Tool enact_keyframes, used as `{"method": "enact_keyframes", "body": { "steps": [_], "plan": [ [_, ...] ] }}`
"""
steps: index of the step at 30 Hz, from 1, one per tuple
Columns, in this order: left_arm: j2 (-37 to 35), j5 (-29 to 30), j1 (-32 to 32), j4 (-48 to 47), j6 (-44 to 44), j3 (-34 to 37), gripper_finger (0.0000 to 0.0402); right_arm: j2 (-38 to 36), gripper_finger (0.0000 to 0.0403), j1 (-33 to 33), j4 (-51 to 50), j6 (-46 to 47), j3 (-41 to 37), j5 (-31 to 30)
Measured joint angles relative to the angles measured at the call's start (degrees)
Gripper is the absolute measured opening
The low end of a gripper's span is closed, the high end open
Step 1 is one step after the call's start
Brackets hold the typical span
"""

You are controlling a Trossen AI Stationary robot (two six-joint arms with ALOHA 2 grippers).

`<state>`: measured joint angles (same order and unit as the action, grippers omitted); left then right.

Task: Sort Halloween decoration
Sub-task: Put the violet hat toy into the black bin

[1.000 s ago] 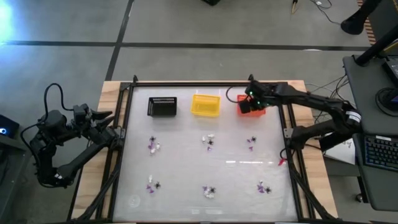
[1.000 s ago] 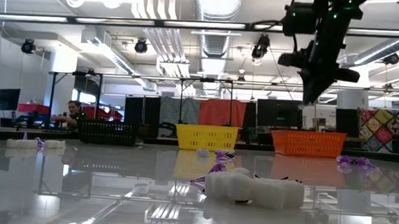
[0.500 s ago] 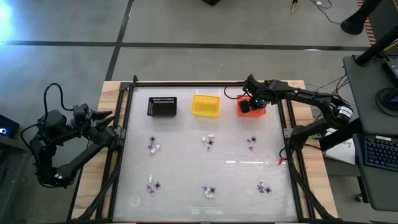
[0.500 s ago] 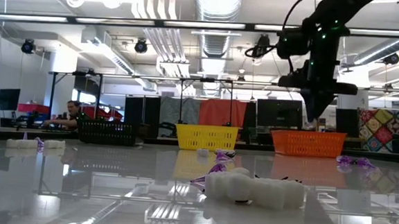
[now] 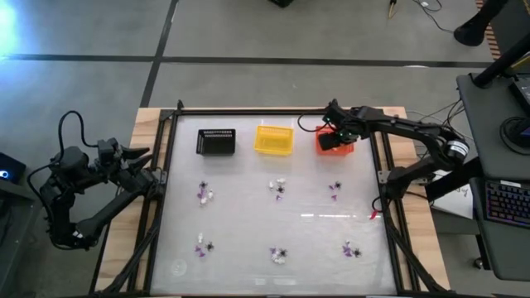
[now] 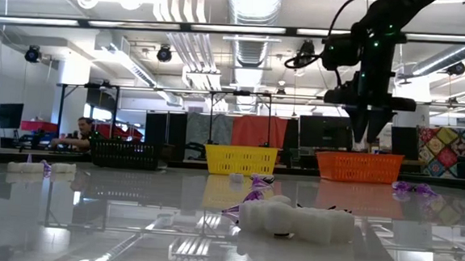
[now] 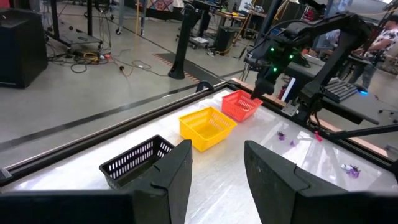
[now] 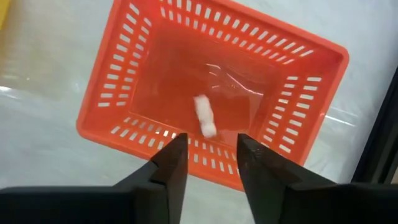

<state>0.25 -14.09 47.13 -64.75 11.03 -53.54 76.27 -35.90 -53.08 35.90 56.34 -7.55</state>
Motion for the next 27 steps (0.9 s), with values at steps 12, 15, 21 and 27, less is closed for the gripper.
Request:
{"method": "enact_keyframes", "body": {
  "steps": [12,15,21,27],
  "plan": [
    [0.00,-4.34,0.02,-2.06,1.70,1.11,0.0130,-6.85,0.0153,3.85,0.00,5.16,1.60,12.09],
    [0.00,-5.69,0.08,-2.52,1.73,2.14,0.0130,-7.95,0.0151,6.62,0.04,7.65,2.70,12.11],
    [0.00,-7.99,0.13,-1.77,1.93,5.66,0.0130,-8.22,0.0152,13.40,1.31,11.14,5.39,12.08],
    [0.00,-9.53,0.12,0.01,1.84,9.29,0.0130,-7.85,0.0150,19.22,7.03,13.34,6.44,10.85]
  ]
}}
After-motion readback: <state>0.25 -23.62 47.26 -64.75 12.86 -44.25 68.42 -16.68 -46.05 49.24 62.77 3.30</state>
